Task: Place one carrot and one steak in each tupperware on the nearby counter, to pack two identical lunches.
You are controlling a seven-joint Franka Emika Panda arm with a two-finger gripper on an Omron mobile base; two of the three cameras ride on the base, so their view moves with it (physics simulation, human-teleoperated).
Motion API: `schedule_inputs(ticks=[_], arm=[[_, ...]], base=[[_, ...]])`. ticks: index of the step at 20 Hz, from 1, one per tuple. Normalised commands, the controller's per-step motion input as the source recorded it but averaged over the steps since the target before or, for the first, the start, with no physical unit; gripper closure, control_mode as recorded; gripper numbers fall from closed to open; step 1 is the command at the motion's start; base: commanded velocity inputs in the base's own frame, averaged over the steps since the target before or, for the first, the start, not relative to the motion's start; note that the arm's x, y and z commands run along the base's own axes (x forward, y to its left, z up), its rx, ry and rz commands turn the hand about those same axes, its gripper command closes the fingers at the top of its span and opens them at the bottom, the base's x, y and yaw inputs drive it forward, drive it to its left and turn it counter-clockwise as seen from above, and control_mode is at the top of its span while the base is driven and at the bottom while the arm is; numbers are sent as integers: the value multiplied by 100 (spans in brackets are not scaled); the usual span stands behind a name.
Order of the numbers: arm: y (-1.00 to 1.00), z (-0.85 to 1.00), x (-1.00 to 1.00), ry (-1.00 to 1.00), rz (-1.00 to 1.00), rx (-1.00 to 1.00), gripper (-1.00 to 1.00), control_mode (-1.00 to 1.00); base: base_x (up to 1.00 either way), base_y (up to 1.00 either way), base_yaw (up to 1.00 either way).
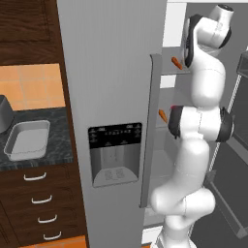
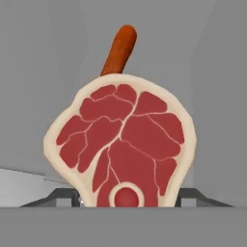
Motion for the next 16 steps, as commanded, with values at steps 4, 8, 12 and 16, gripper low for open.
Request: schedule_inputs(ticks=[4, 8, 12, 16], arm=[[51, -24, -100, -20, -9, -3, 100, -100], [6, 7, -100, -36, -6, 0, 100, -100], [50, -6, -100, -38, -8, -7, 100, -100], [65, 2, -100, -3, -15, -2, 100, -100]], base=[[0, 0, 0], [0, 0, 0], [0, 0, 0], [0, 0, 0]])
